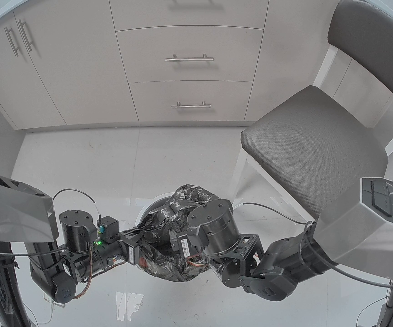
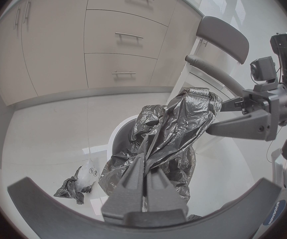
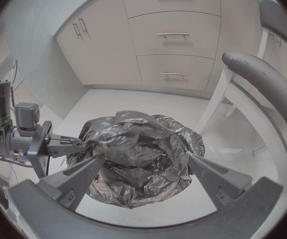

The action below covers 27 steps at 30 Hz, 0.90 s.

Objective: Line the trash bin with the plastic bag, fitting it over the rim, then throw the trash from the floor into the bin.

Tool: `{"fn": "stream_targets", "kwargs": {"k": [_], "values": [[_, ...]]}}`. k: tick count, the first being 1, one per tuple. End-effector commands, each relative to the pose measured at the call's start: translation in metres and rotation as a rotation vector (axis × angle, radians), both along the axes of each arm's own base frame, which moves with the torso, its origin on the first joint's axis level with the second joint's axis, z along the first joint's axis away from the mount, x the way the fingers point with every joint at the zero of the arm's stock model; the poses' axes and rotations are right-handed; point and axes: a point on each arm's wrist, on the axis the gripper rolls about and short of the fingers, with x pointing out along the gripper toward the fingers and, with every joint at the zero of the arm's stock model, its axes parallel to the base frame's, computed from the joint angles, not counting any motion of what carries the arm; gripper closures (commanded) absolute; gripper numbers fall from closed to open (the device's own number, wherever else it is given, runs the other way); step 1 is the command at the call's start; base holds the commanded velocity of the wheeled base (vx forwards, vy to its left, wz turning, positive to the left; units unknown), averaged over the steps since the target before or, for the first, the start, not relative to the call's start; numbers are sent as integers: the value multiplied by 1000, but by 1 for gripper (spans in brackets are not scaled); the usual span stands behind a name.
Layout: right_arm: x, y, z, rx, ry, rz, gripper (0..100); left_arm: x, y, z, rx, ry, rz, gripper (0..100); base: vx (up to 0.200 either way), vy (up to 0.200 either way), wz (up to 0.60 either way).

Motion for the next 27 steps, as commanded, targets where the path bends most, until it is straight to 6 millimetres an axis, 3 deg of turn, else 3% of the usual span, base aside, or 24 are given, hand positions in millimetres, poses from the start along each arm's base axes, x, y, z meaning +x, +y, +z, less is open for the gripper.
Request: {"fn": "stream_targets", "kwargs": {"k": [1, 11, 18, 27], "values": [[12, -1, -1, 5, -11, -35, 0, 1, 1, 1, -1, -3, 4, 100, 0, 0, 0], [43, 1, 5, 36, -71, -137, 0, 2, 3, 1, -1, -3, 13, 100, 0, 0, 0], [50, 3, 7, 42, -86, -141, 0, 6, 10, 0, -4, -7, 40, 100, 0, 0, 0], [67, 8, -4, 45, -92, -164, 0, 32, 9, -5, -22, -47, 63, 100, 0, 0, 0]]}}
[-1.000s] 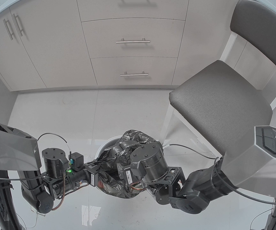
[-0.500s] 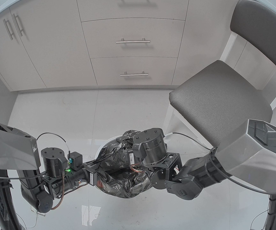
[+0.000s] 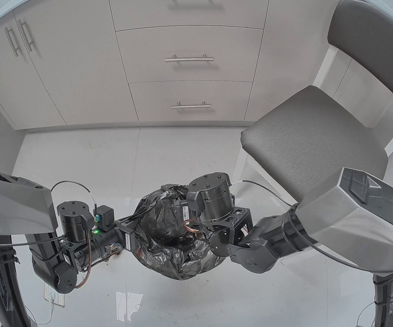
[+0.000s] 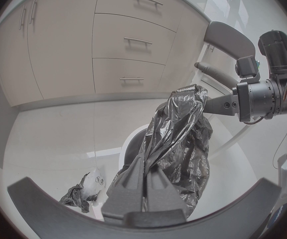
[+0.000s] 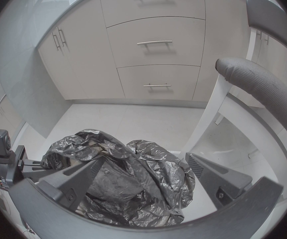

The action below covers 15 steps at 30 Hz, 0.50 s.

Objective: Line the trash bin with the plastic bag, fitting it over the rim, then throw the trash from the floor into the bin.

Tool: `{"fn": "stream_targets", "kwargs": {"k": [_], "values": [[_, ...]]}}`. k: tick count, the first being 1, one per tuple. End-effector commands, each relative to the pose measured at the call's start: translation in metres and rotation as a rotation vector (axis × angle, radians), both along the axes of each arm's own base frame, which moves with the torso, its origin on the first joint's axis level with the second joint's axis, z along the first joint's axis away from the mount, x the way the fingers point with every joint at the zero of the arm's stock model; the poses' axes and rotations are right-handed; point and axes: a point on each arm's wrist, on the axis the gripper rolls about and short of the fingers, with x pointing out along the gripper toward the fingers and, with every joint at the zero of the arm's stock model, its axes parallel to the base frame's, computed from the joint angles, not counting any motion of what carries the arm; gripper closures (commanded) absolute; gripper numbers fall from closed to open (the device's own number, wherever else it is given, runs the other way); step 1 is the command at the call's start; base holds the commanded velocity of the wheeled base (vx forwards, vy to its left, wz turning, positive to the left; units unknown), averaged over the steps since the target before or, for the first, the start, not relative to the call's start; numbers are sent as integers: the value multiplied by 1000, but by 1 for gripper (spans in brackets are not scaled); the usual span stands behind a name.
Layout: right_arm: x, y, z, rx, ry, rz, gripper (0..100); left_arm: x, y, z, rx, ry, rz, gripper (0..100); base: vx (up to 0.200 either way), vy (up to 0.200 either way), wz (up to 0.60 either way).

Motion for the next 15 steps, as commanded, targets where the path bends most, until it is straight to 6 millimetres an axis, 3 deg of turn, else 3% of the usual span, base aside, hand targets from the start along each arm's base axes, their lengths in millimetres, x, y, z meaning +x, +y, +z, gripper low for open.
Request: {"fn": "stream_targets", "kwargs": {"k": [1, 5, 10, 15], "values": [[11, 1, -12, -6, 5, -16, 0, 11, -1, -11, 3, 9, 8, 100, 0, 0, 0], [18, 4, -16, -1, 1, -20, 0, 18, -2, -16, -1, 9, 16, 100, 0, 0, 0], [41, 4, -23, -5, -23, -48, 0, 33, 0, -22, -18, -1, 40, 100, 0, 0, 0], [51, 5, -25, -22, -42, -52, 0, 35, 0, -26, -16, 3, 43, 100, 0, 0, 0]]}}
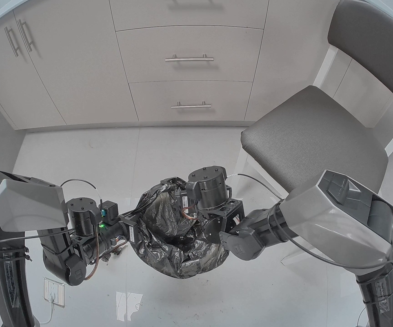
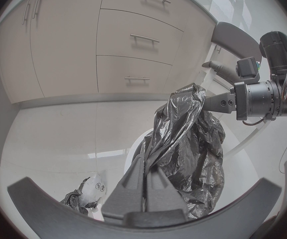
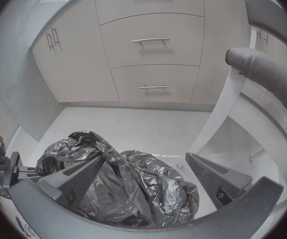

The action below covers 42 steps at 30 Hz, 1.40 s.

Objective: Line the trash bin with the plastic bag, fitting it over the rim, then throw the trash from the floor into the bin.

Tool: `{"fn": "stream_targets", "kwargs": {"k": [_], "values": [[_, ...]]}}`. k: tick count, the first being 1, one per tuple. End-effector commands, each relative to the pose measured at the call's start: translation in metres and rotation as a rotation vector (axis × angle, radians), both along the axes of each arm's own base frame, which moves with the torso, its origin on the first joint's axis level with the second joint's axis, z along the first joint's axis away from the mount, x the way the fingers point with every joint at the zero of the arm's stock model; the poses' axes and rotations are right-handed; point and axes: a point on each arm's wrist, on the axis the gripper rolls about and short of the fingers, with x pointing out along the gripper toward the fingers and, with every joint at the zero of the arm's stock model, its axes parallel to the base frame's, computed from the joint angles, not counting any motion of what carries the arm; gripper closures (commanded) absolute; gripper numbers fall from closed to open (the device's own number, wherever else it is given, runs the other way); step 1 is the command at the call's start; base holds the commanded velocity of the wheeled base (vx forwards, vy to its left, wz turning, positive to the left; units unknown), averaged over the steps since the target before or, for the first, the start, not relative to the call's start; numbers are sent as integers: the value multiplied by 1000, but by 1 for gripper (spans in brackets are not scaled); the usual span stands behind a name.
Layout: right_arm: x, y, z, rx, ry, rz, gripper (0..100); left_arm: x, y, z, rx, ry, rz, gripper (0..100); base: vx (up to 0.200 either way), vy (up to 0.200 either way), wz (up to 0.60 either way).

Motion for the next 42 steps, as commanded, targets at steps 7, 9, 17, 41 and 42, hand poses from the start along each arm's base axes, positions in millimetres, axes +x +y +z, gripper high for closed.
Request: {"fn": "stream_targets", "kwargs": {"k": [7, 9, 17, 41, 42], "values": [[23, 6, -16, -49, -23, -8, 0, 4, 1, -9, 9, 17, 8, 100, 0, 0, 0], [26, 8, -19, -54, -27, -8, 0, 4, 2, -10, 10, 19, 11, 100, 0, 0, 0], [38, 14, -27, -34, -48, -18, 0, 17, 12, -16, 7, 9, 57, 100, 0, 0, 0], [51, 12, -26, -13, -78, -65, 0, 23, 15, -22, 11, 9, 92, 100, 0, 0, 0], [47, 12, -23, -17, -73, -58, 0, 23, 15, -21, 11, 6, 92, 100, 0, 0, 0]]}}
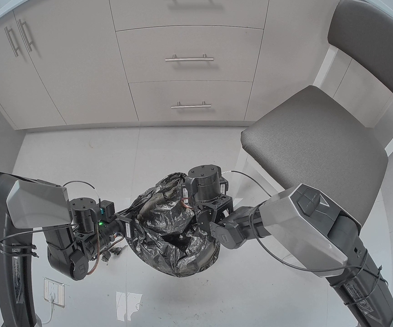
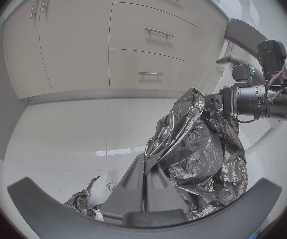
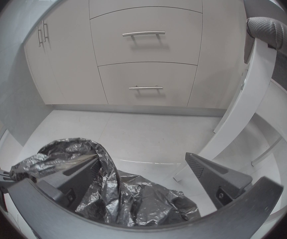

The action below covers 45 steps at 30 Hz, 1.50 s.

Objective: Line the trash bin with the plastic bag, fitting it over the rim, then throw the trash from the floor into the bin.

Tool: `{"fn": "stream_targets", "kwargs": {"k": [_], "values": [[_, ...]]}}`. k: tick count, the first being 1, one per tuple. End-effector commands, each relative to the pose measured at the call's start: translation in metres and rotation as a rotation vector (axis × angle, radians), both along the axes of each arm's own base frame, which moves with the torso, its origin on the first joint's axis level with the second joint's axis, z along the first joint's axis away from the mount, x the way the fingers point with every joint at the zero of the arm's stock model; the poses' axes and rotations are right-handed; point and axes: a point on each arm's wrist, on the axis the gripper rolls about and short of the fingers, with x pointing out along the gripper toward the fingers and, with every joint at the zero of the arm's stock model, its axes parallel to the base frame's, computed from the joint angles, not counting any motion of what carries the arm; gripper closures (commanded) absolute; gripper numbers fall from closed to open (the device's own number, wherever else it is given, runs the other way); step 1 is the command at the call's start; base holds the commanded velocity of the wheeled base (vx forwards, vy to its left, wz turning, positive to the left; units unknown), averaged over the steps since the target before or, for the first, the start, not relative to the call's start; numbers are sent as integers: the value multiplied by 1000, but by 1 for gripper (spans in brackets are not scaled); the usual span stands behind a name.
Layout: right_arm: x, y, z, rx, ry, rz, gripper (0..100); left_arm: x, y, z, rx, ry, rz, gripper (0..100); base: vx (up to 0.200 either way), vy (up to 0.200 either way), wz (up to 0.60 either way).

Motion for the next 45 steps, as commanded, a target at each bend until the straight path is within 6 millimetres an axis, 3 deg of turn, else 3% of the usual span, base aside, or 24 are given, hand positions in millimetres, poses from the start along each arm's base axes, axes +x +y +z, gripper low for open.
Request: {"fn": "stream_targets", "kwargs": {"k": [1, 7, 10, 20, 25, 30, 35, 45], "values": [[-17, 4, 11, -10, 10, 26, 0, -1, 0, -1, 0, 4, 4, 100, 0, 0, 0], [-55, 10, 6, -57, 69, 84, 0, -1, 0, 0, -5, 4, 6, 100, 0, 0, 0], [-60, 7, 0, -72, 84, 84, 0, -1, 0, 0, -8, 2, 6, 100, 0, 0, 0], [-41, -16, -21, -145, 72, -49, 0, -1, 0, 0, -8, 2, 6, 100, 0, 0, 0], [-44, -18, -26, -162, 86, -56, 0, 0, 0, 1, -23, 6, 11, 100, 0, 0, 0], [-41, -19, -25, -159, 81, -67, 0, 0, 0, 1, -25, 7, 13, 100, 0, 0, 0], [-27, -25, -11, -160, 35, -161, 0, 0, 0, 2, -28, 3, 14, 100, 0, 0, 0], [-20, -29, -14, -166, 30, -187, 0, 0, 0, 1, -27, 6, 12, 100, 0, 0, 0]]}}
